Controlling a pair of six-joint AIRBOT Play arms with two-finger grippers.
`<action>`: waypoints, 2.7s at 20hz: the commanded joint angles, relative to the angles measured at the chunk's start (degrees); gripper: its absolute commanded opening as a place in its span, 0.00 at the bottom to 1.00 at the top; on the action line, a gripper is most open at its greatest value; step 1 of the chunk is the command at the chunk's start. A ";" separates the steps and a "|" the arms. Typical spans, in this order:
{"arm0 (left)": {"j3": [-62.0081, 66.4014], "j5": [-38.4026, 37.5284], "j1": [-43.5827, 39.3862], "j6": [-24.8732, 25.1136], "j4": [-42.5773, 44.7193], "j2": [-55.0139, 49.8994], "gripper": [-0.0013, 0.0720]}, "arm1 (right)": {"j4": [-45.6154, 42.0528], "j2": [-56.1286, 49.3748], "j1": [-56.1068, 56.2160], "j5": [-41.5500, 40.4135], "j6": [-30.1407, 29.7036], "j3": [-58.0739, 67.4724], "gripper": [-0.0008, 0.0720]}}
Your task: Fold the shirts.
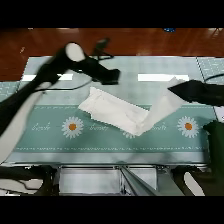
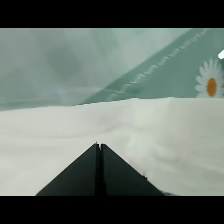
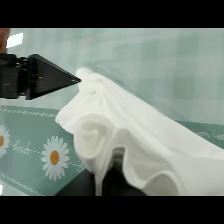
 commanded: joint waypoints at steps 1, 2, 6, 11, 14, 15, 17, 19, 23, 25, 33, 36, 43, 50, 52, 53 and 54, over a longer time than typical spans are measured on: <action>-12.81 0.46 10.25 1.79 7.37 17.11 0.06 | 2.40 -10.43 14.95 -11.72 0.72 5.60 0.04; -16.68 0.79 12.79 2.62 7.39 21.70 0.06 | 2.29 -14.82 19.41 -13.90 0.59 8.76 0.04; -30.05 1.99 20.33 3.13 7.34 37.66 0.06 | 2.47 -34.88 32.00 -17.07 0.61 20.96 0.04; -40.24 1.90 21.73 2.49 6.60 47.43 0.06 | 4.04 -52.92 36.72 -16.33 0.59 30.49 0.04; -44.72 1.97 21.73 2.51 4.57 48.26 0.06 | 5.40 -58.14 37.05 -15.98 0.59 33.64 0.04; -45.94 2.38 21.73 2.51 4.20 48.26 0.06 | 5.40 -59.23 37.00 -16.04 0.59 34.51 0.04; -48.35 3.45 21.73 2.51 3.32 48.24 0.06 | 5.53 -60.54 36.96 -17.27 0.59 35.65 0.04; -50.31 4.72 21.73 2.51 2.47 48.24 0.06 | 5.68 -60.74 36.96 -20.44 0.59 35.76 0.20; -52.19 9.55 22.45 2.56 3.87 48.15 0.06 | 8.48 -59.06 32.76 -8.59 -0.11 36.00 0.57; -48.89 10.08 27.21 2.54 4.68 48.22 0.06 | 4.26 -54.29 26.53 1.53 -0.02 36.00 0.57; -39.06 2.64 39.74 3.80 3.74 50.90 0.06 | -30.58 -15.04 3.76 2.01 9.51 10.47 0.57; -42.93 2.56 36.44 3.78 2.47 52.54 0.06 | -24.55 -4.96 -0.31 -11.19 15.69 -13.14 0.58; -53.33 5.44 27.89 3.56 0.31 52.68 0.06 | 3.50 -11.47 5.51 -24.22 5.38 -30.40 0.58; -54.66 6.49 27.45 3.56 -0.31 52.22 0.06 | 21.73 -28.46 12.26 -25.44 -7.30 -26.62 0.58; -54.66 6.51 27.45 3.58 -0.31 52.19 0.06 | 21.79 -32.68 14.34 -24.70 -7.45 -23.06 0.58; -54.66 6.54 27.45 3.58 -0.31 52.19 0.06 | 21.79 -34.60 15.72 -24.52 -7.43 -20.96 0.57; -54.66 6.69 27.45 3.58 -0.31 52.19 0.06 | 21.79 -36.09 17.00 -24.30 -7.45 -18.88 0.56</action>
